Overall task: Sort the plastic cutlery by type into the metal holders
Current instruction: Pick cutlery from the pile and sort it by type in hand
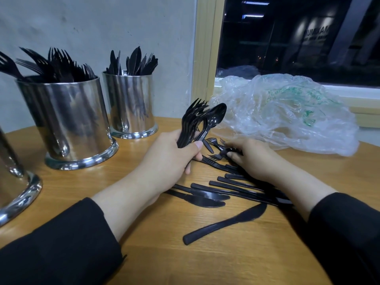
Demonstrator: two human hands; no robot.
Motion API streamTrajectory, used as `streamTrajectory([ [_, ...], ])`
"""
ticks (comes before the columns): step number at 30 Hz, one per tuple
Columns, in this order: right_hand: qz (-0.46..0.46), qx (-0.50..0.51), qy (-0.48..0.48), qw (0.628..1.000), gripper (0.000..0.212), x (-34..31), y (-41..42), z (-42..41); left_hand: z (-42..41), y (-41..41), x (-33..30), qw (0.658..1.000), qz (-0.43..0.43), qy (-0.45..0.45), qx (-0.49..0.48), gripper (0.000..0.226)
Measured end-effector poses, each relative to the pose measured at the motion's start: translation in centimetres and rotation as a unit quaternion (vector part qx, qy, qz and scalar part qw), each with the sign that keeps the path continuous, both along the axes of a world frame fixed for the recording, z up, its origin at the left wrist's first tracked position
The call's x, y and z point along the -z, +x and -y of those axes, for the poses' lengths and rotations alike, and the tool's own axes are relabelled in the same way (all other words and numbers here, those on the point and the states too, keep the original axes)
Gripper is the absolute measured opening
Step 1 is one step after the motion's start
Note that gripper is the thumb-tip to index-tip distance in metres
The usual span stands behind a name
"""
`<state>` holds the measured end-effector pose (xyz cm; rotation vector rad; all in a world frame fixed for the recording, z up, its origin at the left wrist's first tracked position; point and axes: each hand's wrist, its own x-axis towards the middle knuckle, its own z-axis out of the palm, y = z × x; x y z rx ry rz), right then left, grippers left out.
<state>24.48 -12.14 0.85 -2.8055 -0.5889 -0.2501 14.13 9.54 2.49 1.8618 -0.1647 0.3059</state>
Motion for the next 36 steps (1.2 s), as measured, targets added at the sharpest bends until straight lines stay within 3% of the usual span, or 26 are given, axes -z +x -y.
streamTrajectory([
  [5, 0.015, -0.013, -0.003, 1.0, 0.036, -0.1, -0.3, -0.2, -0.1, -0.1, 0.0, 1.0, 0.003, 0.0, -0.004, 0.009],
  [10, 0.08, -0.05, -0.009, 0.996, 0.02, -0.2, -0.5, -0.3, -0.1, 0.0, 0.0, 1.0, 0.0, -0.004, -0.006, 0.008],
  [14, 0.109, -0.036, 0.022, 0.993, 0.027, -0.1, -0.4, -0.2, -0.2, 0.0, -0.1, 1.0, 0.0, -0.005, -0.01, 0.007],
  [17, 0.163, 0.004, 0.179, 0.97, 0.02, -1.0, -0.8, 0.0, -0.1, -0.2, -0.2, 1.0, -0.001, -0.009, -0.009, 0.008],
  [21, 0.215, 0.02, 0.45, 0.867, 0.015, -4.2, -1.9, 0.4, -0.2, -0.1, -0.2, 1.0, 0.0, -0.01, -0.013, 0.008],
  [25, 0.094, -0.034, 0.616, 0.781, 0.021, -6.1, -3.0, 0.2, -0.1, -0.1, -0.2, 1.0, 0.0, -0.014, -0.026, 0.009],
  [30, -0.024, -0.109, 0.61, 0.784, 0.012, -5.7, -4.2, -1.3, 0.0, -0.3, -0.3, 0.999, -0.004, -0.031, -0.029, 0.01],
  [36, -0.067, -0.126, 0.575, 0.805, 0.007, -4.3, -5.0, -3.1, 0.6, -0.7, -0.3, 0.999, -0.026, -0.032, -0.002, 0.011],
])
